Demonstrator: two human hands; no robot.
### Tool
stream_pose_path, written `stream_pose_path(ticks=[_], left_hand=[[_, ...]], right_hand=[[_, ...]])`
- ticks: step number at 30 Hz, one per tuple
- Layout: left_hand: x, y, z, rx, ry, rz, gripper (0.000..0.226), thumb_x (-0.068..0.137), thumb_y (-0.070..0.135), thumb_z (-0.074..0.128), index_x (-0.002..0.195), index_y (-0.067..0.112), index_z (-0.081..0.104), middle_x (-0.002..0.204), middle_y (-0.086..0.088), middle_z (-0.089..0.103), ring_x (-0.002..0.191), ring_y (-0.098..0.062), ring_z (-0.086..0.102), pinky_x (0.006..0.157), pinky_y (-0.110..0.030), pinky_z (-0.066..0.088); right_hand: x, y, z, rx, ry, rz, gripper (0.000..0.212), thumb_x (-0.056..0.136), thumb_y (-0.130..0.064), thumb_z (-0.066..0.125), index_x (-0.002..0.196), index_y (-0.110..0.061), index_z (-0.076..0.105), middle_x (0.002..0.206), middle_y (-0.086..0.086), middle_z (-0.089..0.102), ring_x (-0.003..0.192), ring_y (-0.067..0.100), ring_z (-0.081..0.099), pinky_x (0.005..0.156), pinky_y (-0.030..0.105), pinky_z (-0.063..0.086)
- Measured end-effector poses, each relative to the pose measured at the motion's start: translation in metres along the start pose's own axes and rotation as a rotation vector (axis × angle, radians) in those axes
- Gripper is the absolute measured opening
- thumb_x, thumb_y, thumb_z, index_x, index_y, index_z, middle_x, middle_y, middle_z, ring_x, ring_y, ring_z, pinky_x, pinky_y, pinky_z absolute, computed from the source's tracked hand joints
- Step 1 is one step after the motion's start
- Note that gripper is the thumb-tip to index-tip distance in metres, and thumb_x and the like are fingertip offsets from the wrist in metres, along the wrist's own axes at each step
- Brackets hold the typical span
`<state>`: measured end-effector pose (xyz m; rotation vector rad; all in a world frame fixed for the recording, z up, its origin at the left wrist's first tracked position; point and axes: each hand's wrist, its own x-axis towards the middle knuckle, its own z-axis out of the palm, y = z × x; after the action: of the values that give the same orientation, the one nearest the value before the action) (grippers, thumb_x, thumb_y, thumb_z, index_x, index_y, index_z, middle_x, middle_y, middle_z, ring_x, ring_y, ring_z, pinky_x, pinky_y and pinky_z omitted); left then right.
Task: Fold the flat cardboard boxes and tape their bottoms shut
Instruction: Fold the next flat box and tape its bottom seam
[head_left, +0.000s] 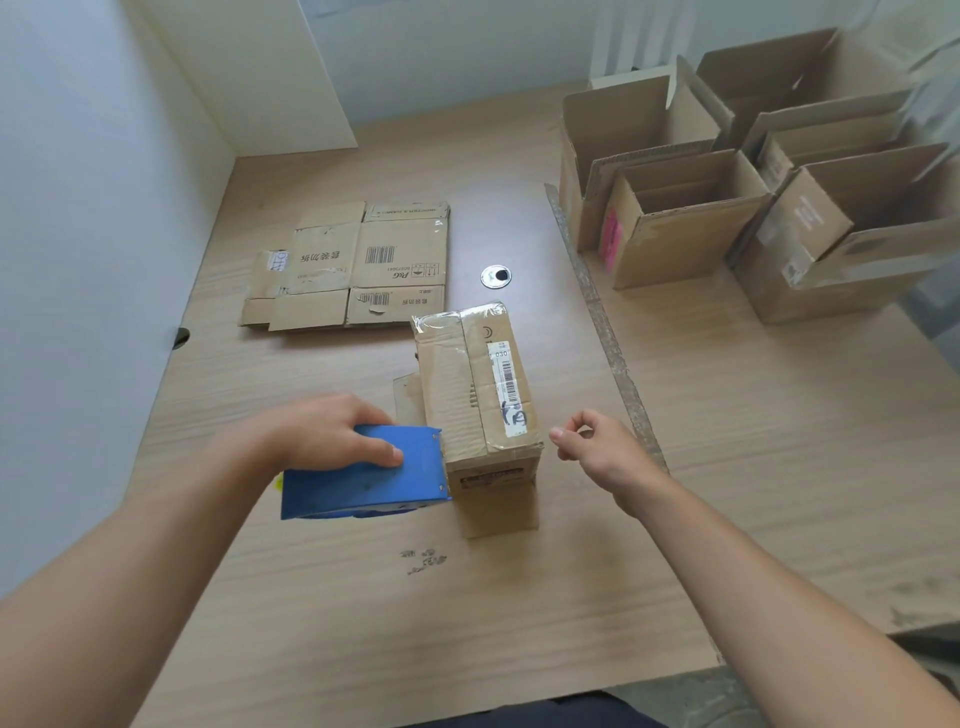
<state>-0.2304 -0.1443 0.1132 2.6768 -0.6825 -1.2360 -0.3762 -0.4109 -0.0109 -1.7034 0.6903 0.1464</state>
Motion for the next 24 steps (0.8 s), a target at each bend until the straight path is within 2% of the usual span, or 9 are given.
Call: stream_pose_path(ticks=[5,7,9,12,15,17,20,22,24], left_hand=[[0.004,-0.004,0.002,0.028,-0.005,-0.039,0.014,0.087,0.052,0.064,0.100,0.055,0.065,0.099,0.021,0.070,0.093,-0.004,0.064,0.088,-0.032,0.051],[0.004,-0.003,0.002,0.022,-0.006,-0.038,0.012,0.087,0.052,0.064,0.098,0.056,0.063,0.098,0.022,0.069,0.092,-0.002,0.064,0.080,-0.028,0.049],[0.004,-0.002,0.003,0.028,-0.002,-0.039,0.012,0.087,0.052,0.064,0.098,0.057,0.062,0.099,0.023,0.068,0.091,0.000,0.062,0.073,-0.024,0.045],[0.006,-0.004,0.004,0.026,0.005,-0.046,0.011,0.087,0.053,0.064,0.095,0.058,0.061,0.099,0.023,0.068,0.091,-0.001,0.061,0.071,-0.024,0.044],[0.007,-0.004,0.004,0.013,0.000,-0.045,0.011,0.086,0.053,0.064,0.093,0.061,0.060,0.098,0.024,0.068,0.091,-0.001,0.062,0.074,-0.026,0.045],[0.008,-0.005,0.004,0.009,-0.002,-0.043,0.012,0.086,0.052,0.065,0.093,0.061,0.060,0.098,0.023,0.068,0.091,-0.002,0.063,0.074,-0.026,0.046],[0.008,-0.004,0.003,-0.006,-0.010,-0.046,0.011,0.086,0.053,0.065,0.095,0.060,0.062,0.098,0.022,0.069,0.090,-0.003,0.064,0.074,-0.027,0.048],[0.009,-0.003,0.003,-0.004,-0.013,-0.046,0.011,0.087,0.052,0.065,0.095,0.059,0.061,0.098,0.022,0.069,0.090,-0.004,0.065,0.075,-0.028,0.048],[0.009,-0.003,0.002,0.005,-0.019,-0.045,0.011,0.087,0.052,0.064,0.095,0.059,0.060,0.098,0.021,0.069,0.090,-0.004,0.065,0.074,-0.027,0.048]], right_hand=[[0.001,0.004,0.022,0.149,-0.058,0.110,0.015,0.099,-0.027,0.058,0.088,-0.018,0.053,0.079,0.001,0.065,0.081,0.016,0.058,0.065,0.026,0.036],[0.001,0.006,0.027,0.212,-0.067,0.183,0.011,0.100,-0.029,0.056,0.094,-0.021,0.053,0.082,0.001,0.067,0.080,0.014,0.062,0.075,0.030,0.035],[0.001,0.007,0.030,0.210,-0.047,0.201,0.012,0.099,-0.032,0.056,0.095,-0.021,0.053,0.083,0.000,0.069,0.079,0.012,0.063,0.074,0.035,0.037],[-0.003,0.009,0.032,0.094,0.024,0.095,0.023,0.097,-0.037,0.059,0.090,-0.017,0.050,0.075,-0.001,0.064,0.071,0.015,0.055,0.063,0.029,0.036],[-0.009,0.010,0.030,-0.057,0.102,-0.054,0.026,0.096,-0.033,0.060,0.076,-0.018,0.051,0.063,-0.010,0.052,0.059,0.009,0.044,0.055,0.025,0.034],[-0.012,0.008,0.027,-0.074,0.105,-0.075,0.028,0.095,-0.030,0.060,0.070,-0.018,0.056,0.057,-0.014,0.055,0.058,0.008,0.046,0.052,0.018,0.036],[-0.017,0.004,0.024,0.030,0.033,-0.007,0.033,0.097,-0.034,0.058,0.072,-0.016,0.071,0.076,-0.008,0.072,0.077,0.013,0.062,0.072,0.023,0.047],[-0.020,0.000,0.023,0.123,0.005,0.051,0.034,0.096,-0.036,0.061,0.074,-0.015,0.075,0.085,-0.010,0.074,0.084,-0.005,0.061,0.073,0.015,0.043],[-0.021,-0.004,0.024,0.202,0.000,0.106,0.028,0.091,-0.036,0.068,0.077,-0.013,0.076,0.084,-0.015,0.072,0.079,-0.014,0.055,0.067,0.011,0.037]])
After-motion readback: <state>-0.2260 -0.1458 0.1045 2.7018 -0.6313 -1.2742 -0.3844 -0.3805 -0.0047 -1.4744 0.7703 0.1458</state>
